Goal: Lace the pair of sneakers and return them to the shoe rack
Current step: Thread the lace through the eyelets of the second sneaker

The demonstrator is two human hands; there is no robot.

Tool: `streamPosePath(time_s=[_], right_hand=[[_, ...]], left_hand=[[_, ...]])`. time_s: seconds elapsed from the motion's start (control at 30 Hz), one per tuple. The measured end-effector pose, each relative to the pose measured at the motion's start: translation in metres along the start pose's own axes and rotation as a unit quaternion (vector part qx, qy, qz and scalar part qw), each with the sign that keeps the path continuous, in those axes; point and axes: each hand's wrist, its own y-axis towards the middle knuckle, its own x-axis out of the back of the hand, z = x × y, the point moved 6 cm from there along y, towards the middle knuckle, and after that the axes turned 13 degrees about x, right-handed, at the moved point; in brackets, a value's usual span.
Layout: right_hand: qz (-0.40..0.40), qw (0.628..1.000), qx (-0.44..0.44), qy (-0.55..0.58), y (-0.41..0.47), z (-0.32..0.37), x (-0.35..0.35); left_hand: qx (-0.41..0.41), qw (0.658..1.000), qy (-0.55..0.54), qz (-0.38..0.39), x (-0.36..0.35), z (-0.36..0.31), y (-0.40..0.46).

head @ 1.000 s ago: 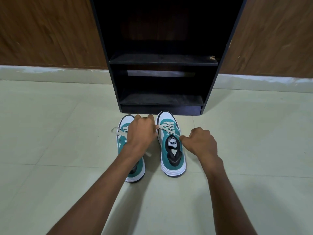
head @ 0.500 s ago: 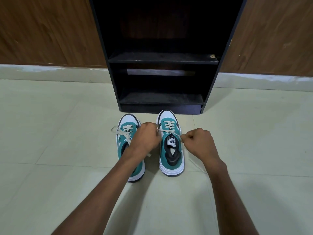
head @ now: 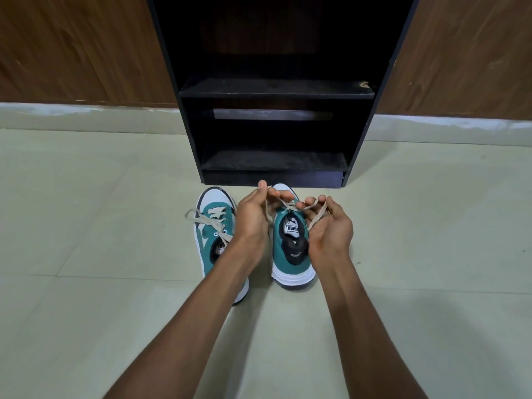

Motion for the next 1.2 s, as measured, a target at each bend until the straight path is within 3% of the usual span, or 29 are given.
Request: streamPosePath(time_s=[0.13, 0.3, 0.43, 0.77, 1.2], right_hand=[[-0.052, 0.999, 0.009, 0.008, 0.006, -0.007, -0.003], [-0.094, 0.993, 0.016, 0.063, 0.014, -0.003, -0.004], [-0.105, 0.994, -0.010, 0.003, 0.025, -0.003, 0.009], [-0.126, 0.965, 0.018, -0.229, 0.042, 0.007, 0.017], [-0.161, 0.949, 0.054, -0.265, 0.047, 0.011, 0.024]], left_hand=[[-0.023, 0.996, -0.066, -0.047, -0.002, 0.011, -0.002], [-0.063, 0.976, -0.204, -0.030, 0.010, 0.016, 0.003], [-0.076, 0.967, -0.242, -0.040, 0.021, 0.033, 0.009], [-0.062, 0.977, -0.204, -0.031, 0.024, 0.054, 0.000], [-0.056, 0.981, -0.178, -0.049, 0.037, 0.054, -0.003]])
